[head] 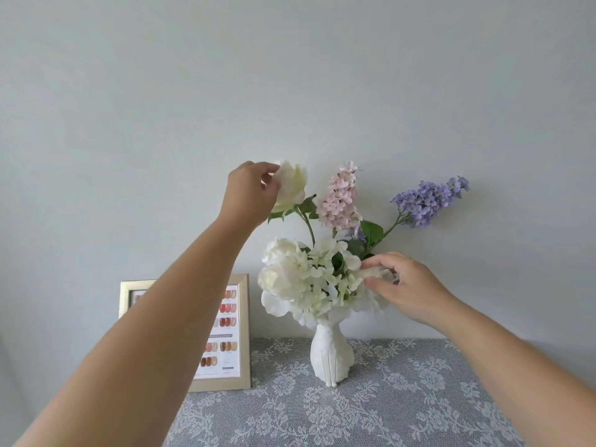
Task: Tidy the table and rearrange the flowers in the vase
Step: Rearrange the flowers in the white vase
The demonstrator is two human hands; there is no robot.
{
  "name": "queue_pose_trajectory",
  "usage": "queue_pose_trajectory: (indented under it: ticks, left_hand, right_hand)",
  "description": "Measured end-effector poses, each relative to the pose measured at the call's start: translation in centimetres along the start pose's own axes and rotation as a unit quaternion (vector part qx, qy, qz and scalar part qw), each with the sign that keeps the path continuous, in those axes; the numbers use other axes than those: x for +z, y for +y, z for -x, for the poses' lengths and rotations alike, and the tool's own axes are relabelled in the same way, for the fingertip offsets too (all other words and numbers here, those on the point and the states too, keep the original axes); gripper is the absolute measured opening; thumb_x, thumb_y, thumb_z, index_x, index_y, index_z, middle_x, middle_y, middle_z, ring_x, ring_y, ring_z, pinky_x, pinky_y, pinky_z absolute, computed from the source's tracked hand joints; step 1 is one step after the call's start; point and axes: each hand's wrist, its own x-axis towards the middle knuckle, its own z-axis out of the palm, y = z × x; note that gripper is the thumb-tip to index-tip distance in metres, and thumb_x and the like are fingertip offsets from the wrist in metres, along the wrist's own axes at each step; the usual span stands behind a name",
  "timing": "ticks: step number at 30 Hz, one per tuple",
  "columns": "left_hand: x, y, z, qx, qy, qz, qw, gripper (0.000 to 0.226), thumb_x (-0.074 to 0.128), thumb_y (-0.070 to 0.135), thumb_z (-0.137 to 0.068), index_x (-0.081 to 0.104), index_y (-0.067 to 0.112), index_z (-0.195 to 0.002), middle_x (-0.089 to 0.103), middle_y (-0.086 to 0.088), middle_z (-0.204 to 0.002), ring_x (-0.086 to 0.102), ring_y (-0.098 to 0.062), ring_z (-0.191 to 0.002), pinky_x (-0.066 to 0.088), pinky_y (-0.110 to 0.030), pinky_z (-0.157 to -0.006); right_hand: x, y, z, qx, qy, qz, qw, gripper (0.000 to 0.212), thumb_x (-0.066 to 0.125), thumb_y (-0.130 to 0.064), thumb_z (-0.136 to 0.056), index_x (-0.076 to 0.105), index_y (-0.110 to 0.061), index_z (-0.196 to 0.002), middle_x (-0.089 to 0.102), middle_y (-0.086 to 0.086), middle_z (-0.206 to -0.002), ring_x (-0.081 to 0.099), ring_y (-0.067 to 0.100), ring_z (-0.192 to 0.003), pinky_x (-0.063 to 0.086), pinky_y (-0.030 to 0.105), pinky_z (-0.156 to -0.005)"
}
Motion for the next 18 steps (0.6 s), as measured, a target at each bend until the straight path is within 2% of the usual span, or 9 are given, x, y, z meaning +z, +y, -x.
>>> queue_pose_trajectory:
  ticks: [3,7,9,11,14,16,18]
  left_hand:
    - [-0.5,1.2,1.4,-0.02,-0.03,0.018,0.999,0.031,0.059,0.015,-0.088,0.071,0.016,-0.116,0.066,0.001,-0.086,0.063,-0.013,-0.076,0.044,-0.017,-0.064]
    - [-0.5,1.7,3.7,-0.047,-0.052,0.065,0.995,0.035,0.064,0.012,-0.08,0.071,0.016,-0.115,0.06,0.009,-0.065,0.052,0.0,-0.053,0.042,-0.008,-0.049]
    - [-0.7,1.6,4.4,-0.049,-0.039,0.069,0.996,0.035,0.067,0.015,-0.078,0.071,0.02,-0.112,0.059,0.01,-0.075,0.055,0.001,-0.055,0.039,-0.005,-0.051]
    - [-1.0,1.6,4.7,-0.046,-0.032,0.065,0.996,0.031,0.069,0.02,-0.078,0.07,0.026,-0.108,0.052,0.009,-0.096,0.061,0.001,-0.064,0.04,-0.003,-0.056]
    - [-1.4,1.7,4.1,-0.033,-0.066,0.034,0.997,0.026,0.067,0.022,-0.076,0.064,0.031,-0.101,0.045,0.011,-0.116,0.063,-0.012,-0.075,0.044,-0.015,-0.066]
    - [-1.5,1.8,3.3,-0.019,-0.102,0.006,0.995,0.024,0.064,0.023,-0.076,0.059,0.03,-0.099,0.047,0.011,-0.117,0.056,-0.015,-0.081,0.04,-0.022,-0.069]
    - [-1.4,2.0,2.7,-0.026,-0.146,-0.002,0.989,0.029,0.063,0.028,-0.075,0.051,0.028,-0.101,0.055,0.008,-0.101,0.053,-0.016,-0.075,0.038,-0.026,-0.06]
  right_hand:
    - [0.0,0.0,0.1,0.005,0.001,-0.001,1.0,0.019,0.066,-0.03,-0.085,0.062,-0.043,-0.099,0.056,-0.011,-0.111,0.053,0.005,-0.098,0.036,0.021,-0.074]
    - [0.1,-0.2,0.3,0.005,0.007,-0.004,1.0,0.02,0.066,-0.028,-0.085,0.062,-0.043,-0.098,0.055,-0.01,-0.11,0.052,0.006,-0.099,0.034,0.023,-0.078]
    - [0.1,-0.2,0.3,0.007,0.006,-0.005,1.0,0.02,0.066,-0.028,-0.085,0.062,-0.042,-0.098,0.055,-0.009,-0.109,0.053,0.007,-0.099,0.035,0.024,-0.079]
    - [0.1,-0.2,0.3,0.01,0.002,-0.003,1.0,0.019,0.066,-0.028,-0.085,0.063,-0.041,-0.099,0.055,-0.008,-0.109,0.053,0.008,-0.099,0.035,0.024,-0.078]
    - [0.0,-0.2,0.3,0.012,-0.001,0.001,1.0,0.019,0.066,-0.029,-0.085,0.063,-0.04,-0.1,0.055,-0.008,-0.11,0.052,0.008,-0.1,0.035,0.024,-0.08]
    - [0.0,-0.4,0.2,0.011,0.001,-0.001,1.0,0.019,0.066,-0.029,-0.085,0.063,-0.041,-0.1,0.055,-0.008,-0.111,0.052,0.007,-0.1,0.035,0.024,-0.081]
    - [0.1,-0.5,0.2,0.011,0.003,-0.002,1.0,0.019,0.066,-0.03,-0.084,0.062,-0.041,-0.099,0.056,-0.008,-0.111,0.053,0.008,-0.1,0.035,0.024,-0.08]
